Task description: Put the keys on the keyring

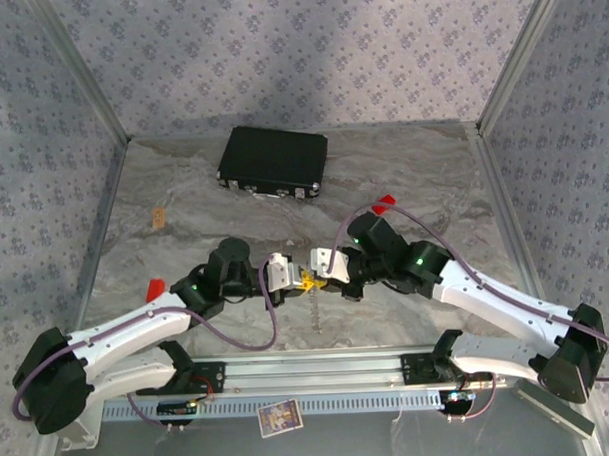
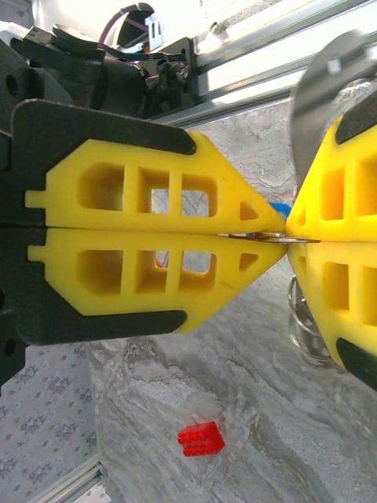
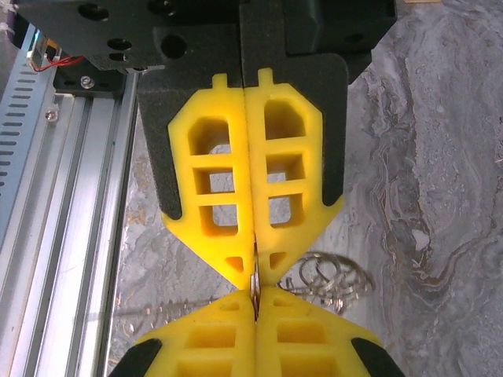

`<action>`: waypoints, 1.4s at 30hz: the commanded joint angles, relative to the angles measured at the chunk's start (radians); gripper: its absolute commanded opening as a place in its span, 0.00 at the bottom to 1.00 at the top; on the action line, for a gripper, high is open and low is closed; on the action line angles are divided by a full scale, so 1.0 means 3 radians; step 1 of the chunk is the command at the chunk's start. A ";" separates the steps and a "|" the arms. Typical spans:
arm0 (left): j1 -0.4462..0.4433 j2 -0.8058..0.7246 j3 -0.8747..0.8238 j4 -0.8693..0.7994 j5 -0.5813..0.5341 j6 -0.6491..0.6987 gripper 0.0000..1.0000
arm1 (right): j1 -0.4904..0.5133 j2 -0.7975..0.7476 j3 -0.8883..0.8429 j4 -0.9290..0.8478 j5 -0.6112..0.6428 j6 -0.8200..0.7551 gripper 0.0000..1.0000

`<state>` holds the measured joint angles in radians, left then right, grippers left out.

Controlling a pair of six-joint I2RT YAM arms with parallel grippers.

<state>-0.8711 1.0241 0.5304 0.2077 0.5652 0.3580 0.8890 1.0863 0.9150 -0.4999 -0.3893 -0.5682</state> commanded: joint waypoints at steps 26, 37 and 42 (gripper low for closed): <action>-0.0010 -0.0026 -0.0122 0.0663 -0.0158 -0.0298 0.00 | -0.0120 -0.0486 -0.0730 0.0688 -0.0057 0.0739 0.46; -0.0008 0.0008 -0.0157 0.0762 -0.0361 -0.0389 0.00 | -0.0100 -0.0445 -0.0749 0.0829 0.0198 0.0810 0.46; -0.0010 0.0005 -0.0159 0.0783 -0.0314 -0.0395 0.00 | -0.0080 -0.0371 -0.0759 0.0985 0.0292 0.0806 0.39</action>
<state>-0.8711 1.0248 0.4801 0.3752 0.4587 0.2520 0.8566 0.9649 0.6960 -0.2470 -0.3290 -0.3401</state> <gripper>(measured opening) 0.047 0.408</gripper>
